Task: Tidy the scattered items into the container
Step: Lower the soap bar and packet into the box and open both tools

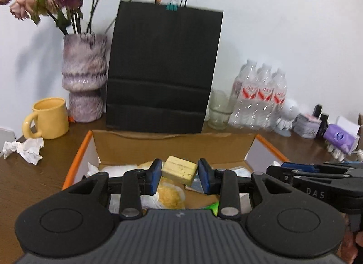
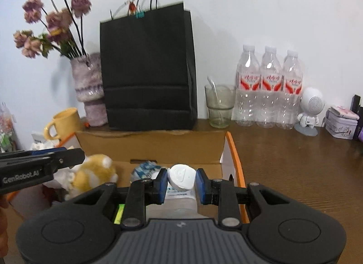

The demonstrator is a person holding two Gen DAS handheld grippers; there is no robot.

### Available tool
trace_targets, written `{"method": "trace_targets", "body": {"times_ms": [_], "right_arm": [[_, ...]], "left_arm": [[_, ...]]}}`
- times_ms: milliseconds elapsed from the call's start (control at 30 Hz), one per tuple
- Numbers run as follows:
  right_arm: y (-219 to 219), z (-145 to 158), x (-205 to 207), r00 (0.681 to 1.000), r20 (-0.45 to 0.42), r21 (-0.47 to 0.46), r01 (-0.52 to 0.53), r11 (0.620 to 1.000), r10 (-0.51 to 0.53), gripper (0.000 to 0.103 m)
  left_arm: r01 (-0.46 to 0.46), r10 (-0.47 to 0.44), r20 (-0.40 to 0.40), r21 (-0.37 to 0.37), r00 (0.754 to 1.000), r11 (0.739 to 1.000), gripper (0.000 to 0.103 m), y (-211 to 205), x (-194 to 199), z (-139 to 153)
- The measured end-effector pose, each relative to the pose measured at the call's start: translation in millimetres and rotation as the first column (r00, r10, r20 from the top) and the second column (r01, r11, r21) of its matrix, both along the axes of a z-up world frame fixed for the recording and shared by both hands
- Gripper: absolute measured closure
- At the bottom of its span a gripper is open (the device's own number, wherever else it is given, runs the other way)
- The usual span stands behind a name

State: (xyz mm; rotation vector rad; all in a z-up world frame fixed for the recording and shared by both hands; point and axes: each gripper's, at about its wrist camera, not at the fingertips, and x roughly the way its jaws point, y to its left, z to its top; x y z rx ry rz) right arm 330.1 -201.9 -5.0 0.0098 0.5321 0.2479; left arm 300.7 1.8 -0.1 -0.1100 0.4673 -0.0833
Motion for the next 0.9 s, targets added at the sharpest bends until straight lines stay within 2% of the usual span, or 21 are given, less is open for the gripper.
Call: {"method": "trace_targets", "body": {"times_ms": [200, 233, 267, 300, 333, 367, 433, 900], "right_arm": [[2.4, -5.6, 14.0, 1.000, -0.024, -0.025, -0.003, 1.000, 0.002, 0.077], [2.9, -5.7, 15.2, 0.999, -0.032, -0.027, -0.004, 1.000, 0.003, 0.076], [2.7, -5.6, 15.7, 0.999, -0.039, -0.028, -0.006, 1.000, 0.004, 0.063], [2.3, -5.7, 16.2, 0.999, -0.048, -0.026, -0.005, 1.000, 0.004, 0.038], [1.4, -4.9, 16.0, 0.999, -0.054, -0.019, -0.002, 1.000, 0.001, 0.024], [0.6, -4.0, 15.4, 0.999, -0.053, -0.014, 0.001, 1.000, -0.002, 0.008], [0.3, -0.7, 12.3, 0.999, -0.040, -0.014, -0.002, 1.000, 0.002, 0.008], [1.8, 2.9, 8.6, 0.999, -0.046, -0.024, 0.006, 1.000, -0.007, 0.007]], "left_arm": [[0.005, -0.005, -0.027, 0.016, 1.000, 1.000, 0.067, 0.8, 10.6, -10.3], [0.004, -0.003, -0.035, 0.013, 0.999, 1.000, 0.062, 1.1, 11.3, -10.6], [-0.001, 0.001, -0.042, 0.008, 0.999, 1.000, 0.042, 2.1, 11.5, -10.7], [-0.011, 0.011, -0.047, 0.005, 0.999, 1.000, 0.029, 2.9, 11.6, -9.8], [-0.024, 0.024, -0.044, 0.008, 0.999, 1.000, 0.012, 3.0, 10.7, -8.7], [-0.033, 0.033, -0.034, 0.019, 0.999, 0.999, 0.006, 2.9, 9.4, -7.4], [-0.055, 0.056, -0.020, 0.041, 0.998, 0.998, 0.000, 2.6, 7.5, -4.2], [-0.069, 0.071, -0.033, 0.052, 0.997, 0.996, 0.000, 1.0, 6.4, -1.5]]}}
